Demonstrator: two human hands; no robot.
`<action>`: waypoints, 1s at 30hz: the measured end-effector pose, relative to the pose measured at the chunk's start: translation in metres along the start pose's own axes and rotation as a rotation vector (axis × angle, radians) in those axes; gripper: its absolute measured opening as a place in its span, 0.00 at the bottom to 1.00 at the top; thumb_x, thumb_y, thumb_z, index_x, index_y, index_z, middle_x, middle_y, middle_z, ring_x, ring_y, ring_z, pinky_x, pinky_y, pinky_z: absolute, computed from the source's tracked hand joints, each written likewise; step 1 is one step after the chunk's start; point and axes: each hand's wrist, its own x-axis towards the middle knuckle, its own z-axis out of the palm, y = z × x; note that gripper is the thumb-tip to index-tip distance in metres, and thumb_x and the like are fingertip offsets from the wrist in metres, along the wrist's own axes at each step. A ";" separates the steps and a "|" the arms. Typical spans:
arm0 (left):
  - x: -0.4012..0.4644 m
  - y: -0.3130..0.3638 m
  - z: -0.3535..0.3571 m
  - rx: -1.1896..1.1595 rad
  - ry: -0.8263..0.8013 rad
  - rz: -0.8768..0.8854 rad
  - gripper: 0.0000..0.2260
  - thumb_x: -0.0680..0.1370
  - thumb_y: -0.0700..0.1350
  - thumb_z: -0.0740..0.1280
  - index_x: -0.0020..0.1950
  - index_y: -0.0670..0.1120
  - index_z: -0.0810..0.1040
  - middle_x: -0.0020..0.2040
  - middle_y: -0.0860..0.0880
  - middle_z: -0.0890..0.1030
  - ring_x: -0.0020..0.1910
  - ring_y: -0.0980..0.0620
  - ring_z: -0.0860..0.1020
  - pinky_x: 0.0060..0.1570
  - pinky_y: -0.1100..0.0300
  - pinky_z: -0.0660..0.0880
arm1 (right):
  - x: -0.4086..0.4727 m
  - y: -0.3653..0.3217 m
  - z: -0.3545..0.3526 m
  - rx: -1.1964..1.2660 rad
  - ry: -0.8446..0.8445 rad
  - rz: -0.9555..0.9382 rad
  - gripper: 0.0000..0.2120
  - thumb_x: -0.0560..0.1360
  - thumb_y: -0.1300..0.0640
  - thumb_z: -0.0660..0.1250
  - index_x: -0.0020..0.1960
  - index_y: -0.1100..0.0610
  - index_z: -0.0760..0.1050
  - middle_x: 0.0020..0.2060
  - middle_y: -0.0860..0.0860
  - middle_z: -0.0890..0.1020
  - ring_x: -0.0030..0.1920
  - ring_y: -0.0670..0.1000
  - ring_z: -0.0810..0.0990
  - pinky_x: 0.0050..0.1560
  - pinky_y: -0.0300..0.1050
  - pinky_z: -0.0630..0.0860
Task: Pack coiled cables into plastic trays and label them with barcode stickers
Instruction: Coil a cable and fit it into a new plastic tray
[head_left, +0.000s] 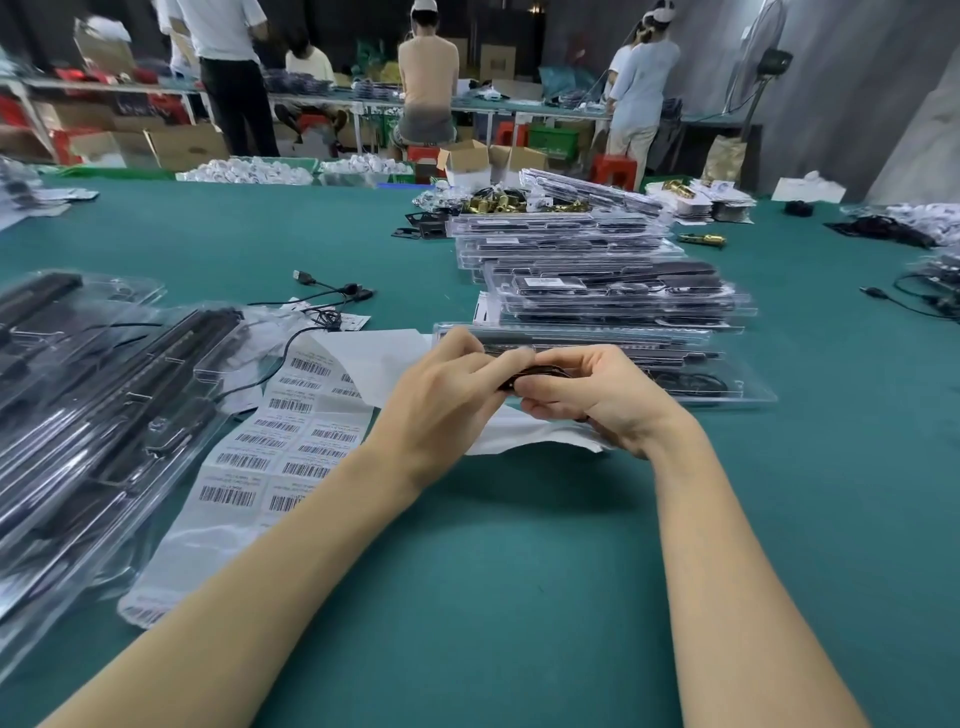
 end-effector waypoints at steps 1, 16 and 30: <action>-0.001 -0.001 0.001 -0.005 0.018 0.011 0.12 0.73 0.32 0.74 0.56 0.39 0.84 0.38 0.48 0.83 0.39 0.42 0.76 0.31 0.50 0.77 | 0.000 0.000 0.000 0.006 -0.014 -0.002 0.08 0.73 0.67 0.74 0.50 0.59 0.86 0.48 0.59 0.86 0.44 0.52 0.85 0.47 0.40 0.81; -0.012 -0.018 0.008 0.006 -0.013 0.084 0.06 0.77 0.39 0.73 0.54 0.43 0.85 0.41 0.53 0.84 0.41 0.44 0.74 0.37 0.51 0.76 | 0.000 -0.013 -0.032 -0.807 0.335 -0.230 0.05 0.73 0.54 0.73 0.45 0.43 0.85 0.45 0.36 0.85 0.50 0.36 0.81 0.52 0.34 0.75; -0.024 -0.018 0.012 0.006 -0.162 0.105 0.07 0.78 0.45 0.72 0.54 0.46 0.85 0.43 0.56 0.84 0.48 0.48 0.69 0.44 0.48 0.76 | 0.022 0.007 -0.015 -1.014 0.103 -0.265 0.11 0.71 0.50 0.73 0.54 0.42 0.82 0.51 0.42 0.83 0.53 0.45 0.79 0.58 0.51 0.76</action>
